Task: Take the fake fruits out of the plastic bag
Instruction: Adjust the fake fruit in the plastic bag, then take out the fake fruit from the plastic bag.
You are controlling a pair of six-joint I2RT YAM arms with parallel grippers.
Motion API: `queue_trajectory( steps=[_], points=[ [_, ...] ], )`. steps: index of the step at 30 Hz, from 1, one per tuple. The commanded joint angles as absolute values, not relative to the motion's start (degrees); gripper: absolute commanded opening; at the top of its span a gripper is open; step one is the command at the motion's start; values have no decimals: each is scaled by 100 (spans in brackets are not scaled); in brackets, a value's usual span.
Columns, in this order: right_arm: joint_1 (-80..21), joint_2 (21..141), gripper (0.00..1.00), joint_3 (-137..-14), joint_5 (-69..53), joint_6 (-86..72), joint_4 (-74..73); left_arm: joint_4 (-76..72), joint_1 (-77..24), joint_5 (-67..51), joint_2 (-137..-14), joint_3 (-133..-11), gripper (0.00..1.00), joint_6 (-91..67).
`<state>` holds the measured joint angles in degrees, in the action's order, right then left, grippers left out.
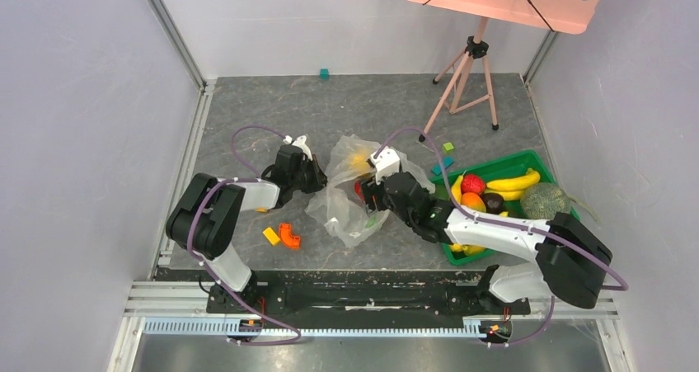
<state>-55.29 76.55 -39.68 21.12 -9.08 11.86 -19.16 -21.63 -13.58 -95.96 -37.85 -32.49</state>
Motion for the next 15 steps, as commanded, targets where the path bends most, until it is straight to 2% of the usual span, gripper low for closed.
queue_trajectory(
  steps=[1, 15],
  points=[
    [-5161, 7593, 66, -3817, 1960, -1302, 1342, -1951, -2159, -1303, -9598, -3952, 2, -3267],
    [-4729, 8884, 68, -4352, 890, -1560, 1857, -1942, -2161, -1333, -9627, -3976, 2, -3274]
  ],
)
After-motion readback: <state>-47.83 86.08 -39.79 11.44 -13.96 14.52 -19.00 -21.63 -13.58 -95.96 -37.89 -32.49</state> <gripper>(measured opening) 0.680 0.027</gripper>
